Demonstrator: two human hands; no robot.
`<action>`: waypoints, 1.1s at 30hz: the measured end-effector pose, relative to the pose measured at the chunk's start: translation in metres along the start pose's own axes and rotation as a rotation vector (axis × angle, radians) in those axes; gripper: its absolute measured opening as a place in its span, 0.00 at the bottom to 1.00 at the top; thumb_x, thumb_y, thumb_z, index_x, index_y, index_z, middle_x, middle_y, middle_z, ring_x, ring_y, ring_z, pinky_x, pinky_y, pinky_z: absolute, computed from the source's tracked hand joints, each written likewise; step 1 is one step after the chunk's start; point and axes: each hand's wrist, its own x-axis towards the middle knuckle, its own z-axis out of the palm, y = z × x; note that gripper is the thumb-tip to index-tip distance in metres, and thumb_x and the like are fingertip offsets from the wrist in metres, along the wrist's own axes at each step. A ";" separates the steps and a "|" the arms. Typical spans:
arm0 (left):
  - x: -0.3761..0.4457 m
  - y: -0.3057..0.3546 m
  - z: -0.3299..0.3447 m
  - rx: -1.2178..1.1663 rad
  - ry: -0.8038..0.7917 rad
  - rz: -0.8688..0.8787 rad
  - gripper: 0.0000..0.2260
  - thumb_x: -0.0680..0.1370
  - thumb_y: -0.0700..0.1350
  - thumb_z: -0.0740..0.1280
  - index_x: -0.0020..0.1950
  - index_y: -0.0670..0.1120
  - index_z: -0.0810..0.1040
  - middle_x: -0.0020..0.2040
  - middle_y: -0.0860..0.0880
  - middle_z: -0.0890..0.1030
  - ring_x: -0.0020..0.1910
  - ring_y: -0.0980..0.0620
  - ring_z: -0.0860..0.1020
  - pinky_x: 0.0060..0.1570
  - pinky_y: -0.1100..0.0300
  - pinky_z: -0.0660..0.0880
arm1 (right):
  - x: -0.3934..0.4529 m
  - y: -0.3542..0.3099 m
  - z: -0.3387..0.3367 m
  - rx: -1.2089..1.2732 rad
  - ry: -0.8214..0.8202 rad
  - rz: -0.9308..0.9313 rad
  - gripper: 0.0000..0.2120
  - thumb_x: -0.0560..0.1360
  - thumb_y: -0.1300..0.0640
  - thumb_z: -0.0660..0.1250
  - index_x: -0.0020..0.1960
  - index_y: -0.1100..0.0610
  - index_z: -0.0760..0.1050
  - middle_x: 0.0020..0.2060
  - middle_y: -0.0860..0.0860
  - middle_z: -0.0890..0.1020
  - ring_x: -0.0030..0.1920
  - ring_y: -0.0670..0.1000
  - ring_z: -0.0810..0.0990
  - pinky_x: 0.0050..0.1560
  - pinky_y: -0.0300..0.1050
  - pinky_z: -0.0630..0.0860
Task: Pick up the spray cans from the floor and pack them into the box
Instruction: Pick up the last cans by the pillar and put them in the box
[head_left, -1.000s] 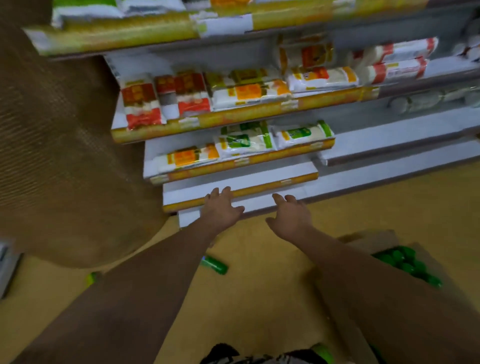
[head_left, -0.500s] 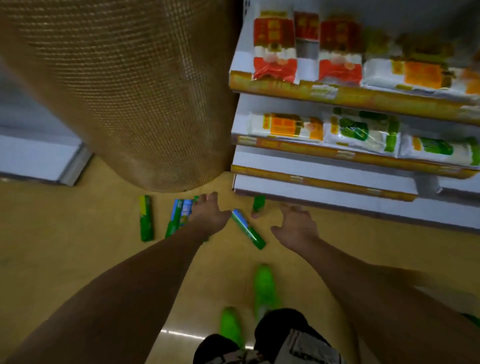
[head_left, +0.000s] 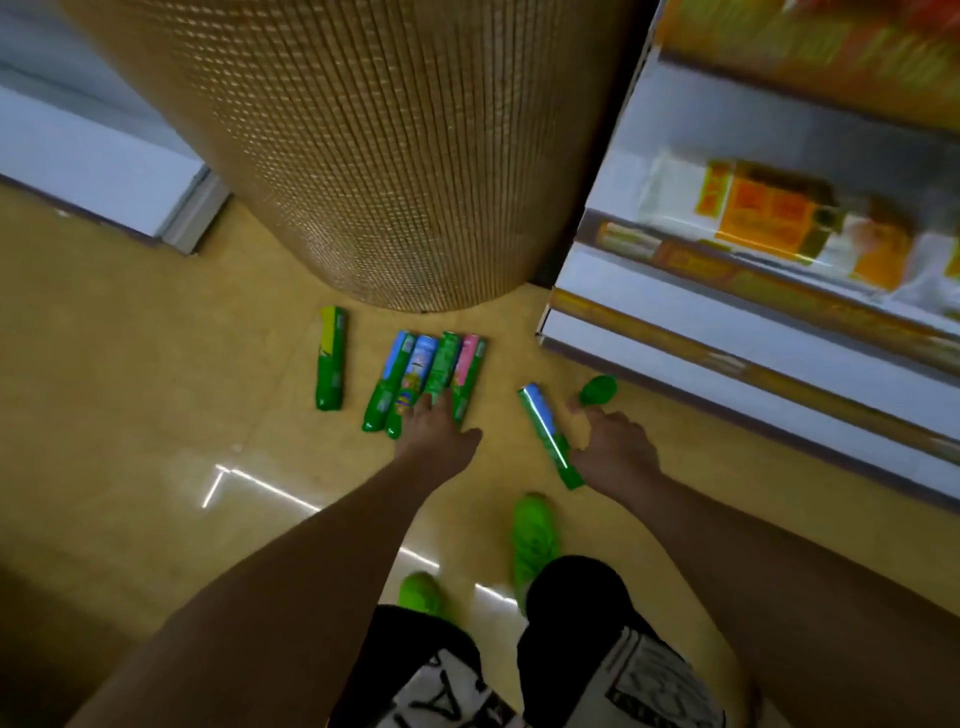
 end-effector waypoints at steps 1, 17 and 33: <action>0.015 -0.002 0.009 0.002 -0.001 0.007 0.36 0.75 0.56 0.71 0.78 0.43 0.63 0.74 0.38 0.67 0.71 0.36 0.67 0.70 0.48 0.66 | 0.015 -0.002 0.010 0.012 -0.005 -0.004 0.32 0.75 0.45 0.67 0.76 0.47 0.61 0.66 0.56 0.72 0.65 0.61 0.70 0.61 0.53 0.72; 0.286 -0.106 0.242 0.008 0.051 0.021 0.30 0.75 0.51 0.69 0.74 0.42 0.67 0.68 0.37 0.73 0.65 0.35 0.72 0.65 0.45 0.71 | 0.318 0.023 0.250 0.083 0.029 0.027 0.33 0.71 0.47 0.68 0.73 0.51 0.63 0.60 0.58 0.76 0.62 0.62 0.75 0.57 0.52 0.75; 0.375 -0.123 0.346 0.139 0.262 -0.095 0.24 0.75 0.48 0.67 0.66 0.43 0.62 0.63 0.40 0.70 0.63 0.38 0.71 0.58 0.43 0.72 | 0.405 0.066 0.353 -0.066 0.240 0.207 0.36 0.73 0.56 0.69 0.74 0.58 0.53 0.69 0.61 0.67 0.66 0.62 0.69 0.61 0.58 0.69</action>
